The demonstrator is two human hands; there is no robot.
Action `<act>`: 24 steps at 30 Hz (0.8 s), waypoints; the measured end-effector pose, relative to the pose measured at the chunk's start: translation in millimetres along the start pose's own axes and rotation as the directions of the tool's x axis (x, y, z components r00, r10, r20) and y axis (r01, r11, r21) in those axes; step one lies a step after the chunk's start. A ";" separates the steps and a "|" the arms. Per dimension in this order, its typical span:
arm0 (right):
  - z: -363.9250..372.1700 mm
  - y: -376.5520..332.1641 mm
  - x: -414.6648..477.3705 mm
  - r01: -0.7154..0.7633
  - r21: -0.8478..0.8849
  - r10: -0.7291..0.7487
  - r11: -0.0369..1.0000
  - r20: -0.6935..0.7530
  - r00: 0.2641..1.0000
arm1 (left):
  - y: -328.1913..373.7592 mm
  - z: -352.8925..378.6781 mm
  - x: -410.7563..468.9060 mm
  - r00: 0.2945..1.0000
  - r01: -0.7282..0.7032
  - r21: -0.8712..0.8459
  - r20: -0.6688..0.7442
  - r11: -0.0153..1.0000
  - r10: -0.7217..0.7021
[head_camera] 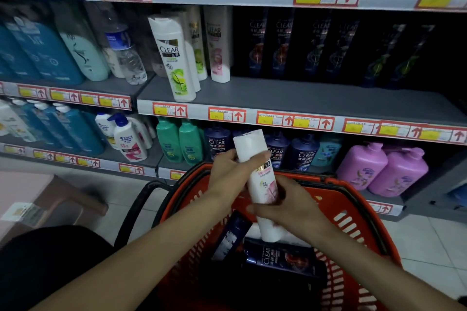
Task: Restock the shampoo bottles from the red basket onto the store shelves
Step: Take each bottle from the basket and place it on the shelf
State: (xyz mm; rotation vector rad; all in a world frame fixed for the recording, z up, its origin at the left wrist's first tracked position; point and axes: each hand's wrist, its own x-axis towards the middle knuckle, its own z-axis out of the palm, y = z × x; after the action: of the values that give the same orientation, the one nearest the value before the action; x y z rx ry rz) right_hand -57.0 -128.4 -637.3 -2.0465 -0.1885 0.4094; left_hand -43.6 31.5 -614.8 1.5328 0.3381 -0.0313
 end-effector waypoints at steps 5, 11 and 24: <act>2.2 -17.8 6.2 0.023 -0.260 -0.042 0.965 -0.068 0.997 | 1.7 8.3 6.5 0.996 0.020 0.066 -0.091 0.998 -0.014; -4.2 -24.0 14.2 -0.176 0.082 0.179 0.981 -0.028 0.983 | 20.7 10.0 -0.8 0.999 -0.042 0.206 0.034 0.978 0.036; -28.4 -28.9 24.3 -0.187 0.543 0.206 0.819 0.026 0.978 | 7.6 -2.7 -6.7 0.969 -0.167 0.352 0.231 0.921 0.087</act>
State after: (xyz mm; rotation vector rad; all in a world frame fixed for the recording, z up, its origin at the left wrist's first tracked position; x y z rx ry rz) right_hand -23.0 -130.2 -604.5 -1.5066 0.1543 0.4916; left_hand -48.8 33.2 -605.9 1.9042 0.0601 -0.1625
